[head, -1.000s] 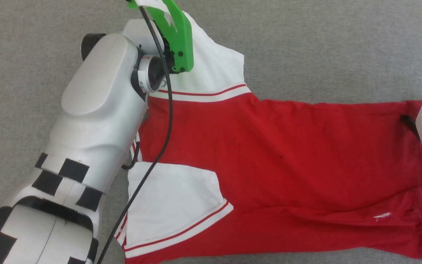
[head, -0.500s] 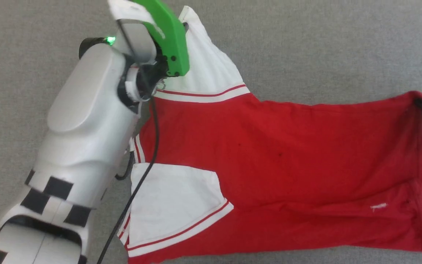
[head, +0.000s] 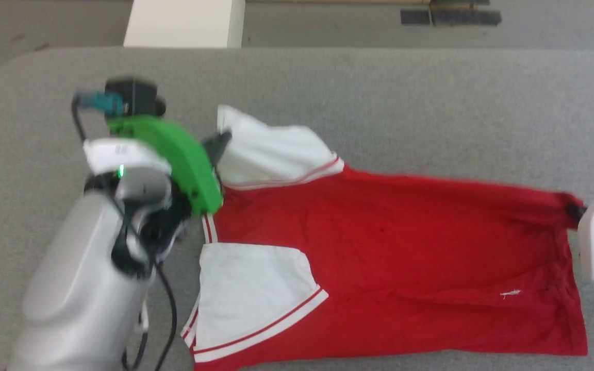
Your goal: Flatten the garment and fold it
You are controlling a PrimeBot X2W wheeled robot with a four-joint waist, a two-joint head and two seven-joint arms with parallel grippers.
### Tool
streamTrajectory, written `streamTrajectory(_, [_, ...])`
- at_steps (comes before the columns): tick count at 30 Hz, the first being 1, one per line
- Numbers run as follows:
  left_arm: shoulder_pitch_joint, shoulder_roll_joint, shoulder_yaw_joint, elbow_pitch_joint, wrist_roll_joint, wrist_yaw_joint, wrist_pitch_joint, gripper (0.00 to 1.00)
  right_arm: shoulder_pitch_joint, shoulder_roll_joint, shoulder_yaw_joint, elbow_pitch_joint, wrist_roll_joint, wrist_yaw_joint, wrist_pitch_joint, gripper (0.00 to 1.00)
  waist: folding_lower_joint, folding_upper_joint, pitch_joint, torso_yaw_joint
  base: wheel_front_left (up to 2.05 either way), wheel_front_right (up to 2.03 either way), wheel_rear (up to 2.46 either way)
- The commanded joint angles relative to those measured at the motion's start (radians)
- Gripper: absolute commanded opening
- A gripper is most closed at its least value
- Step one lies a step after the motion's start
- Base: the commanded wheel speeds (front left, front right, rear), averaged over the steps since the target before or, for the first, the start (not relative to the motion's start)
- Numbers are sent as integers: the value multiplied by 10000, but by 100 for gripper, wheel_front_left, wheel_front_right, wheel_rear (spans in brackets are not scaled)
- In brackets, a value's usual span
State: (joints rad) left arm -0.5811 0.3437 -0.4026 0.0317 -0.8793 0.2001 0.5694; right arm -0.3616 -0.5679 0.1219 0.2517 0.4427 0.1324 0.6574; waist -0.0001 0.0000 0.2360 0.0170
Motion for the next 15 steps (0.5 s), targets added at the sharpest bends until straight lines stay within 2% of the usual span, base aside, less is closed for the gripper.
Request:
streamTrajectory(1, [551,157,51,-288,-180,139,-16,0,273,98,-54,26,-77,-17,-83,0,1,0,-656,91,0,0,0])
streamTrajectory(8, [3125,393,473,-1688,-627,813,-394,0,1328,388,-237,-10,-163,-17,-60,0,1,0,-1075,188,0,0,0])
streamTrajectory(15, [5131,165,935,-2155,-1182,1161,-1010,0,2146,608,-419,30,-264,-17,-47,0,1,0,-1087,262,0,0,0])
